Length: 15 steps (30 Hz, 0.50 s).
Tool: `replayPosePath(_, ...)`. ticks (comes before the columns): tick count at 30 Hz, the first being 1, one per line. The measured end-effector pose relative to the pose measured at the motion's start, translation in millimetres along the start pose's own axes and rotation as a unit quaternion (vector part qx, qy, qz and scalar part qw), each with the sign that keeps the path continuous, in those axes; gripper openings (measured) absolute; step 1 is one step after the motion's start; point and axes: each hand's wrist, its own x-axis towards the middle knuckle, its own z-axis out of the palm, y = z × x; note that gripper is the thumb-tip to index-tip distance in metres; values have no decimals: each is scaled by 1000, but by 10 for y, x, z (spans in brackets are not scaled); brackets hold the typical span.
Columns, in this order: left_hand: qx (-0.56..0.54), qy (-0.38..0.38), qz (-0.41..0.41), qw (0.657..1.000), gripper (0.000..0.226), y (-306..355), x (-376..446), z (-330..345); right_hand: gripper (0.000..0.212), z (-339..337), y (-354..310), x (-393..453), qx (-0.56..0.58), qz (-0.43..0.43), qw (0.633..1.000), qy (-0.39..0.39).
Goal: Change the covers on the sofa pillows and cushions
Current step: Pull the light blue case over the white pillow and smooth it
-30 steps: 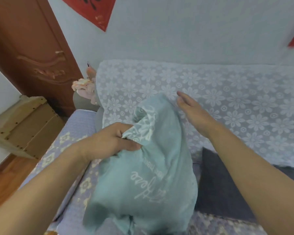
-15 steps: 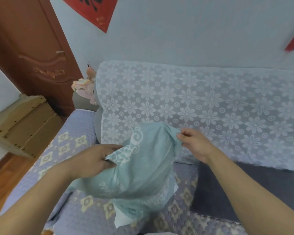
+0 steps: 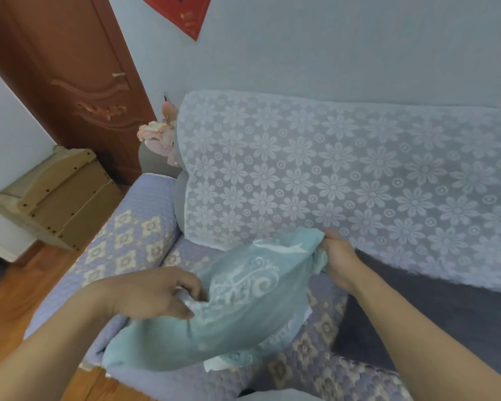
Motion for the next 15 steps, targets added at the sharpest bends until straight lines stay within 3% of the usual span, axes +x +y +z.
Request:
replayPosePath(1, -28, -26, -13, 999, 14, 6, 17, 36, 20, 113, 0, -77, -39, -4, 999, -5)
replayPosePath(3, -80, -12, -36, 996, 33, 39, 130, 141, 18, 276, 46, -192, -110, -5, 994, -11)
replayPosePath(6, -112, 149, -54, 981, 59, 81, 458, 408, 19, 323, 92, -298, -92, 10, 996, -18)
replayPosePath(9, -142, 228, 31, 963, 48, 294, 637, 792, 24, 246, 71, -319, -19, 17, 999, -25)
replayPosePath(10, -120, 220, 88, 964, 46, 398, 627, 923, 27, 210, 73, -313, -5, 14, 999, -29)
replayPosePath(12, -17, 108, 189, 976, 41, 549, 571, 1121, 33, 134, 109, -307, -7, 21, 999, -40)
replayPosePath(14, 79, -35, 211, 974, 32, 520, 553, 1237, 37, 30, 175, -338, -71, 30, 996, -47)
replayPosePath(15, 60, -34, 190, 979, 27, 483, 572, 1231, 38, -22, 202, -363, -121, 28, 991, -56)
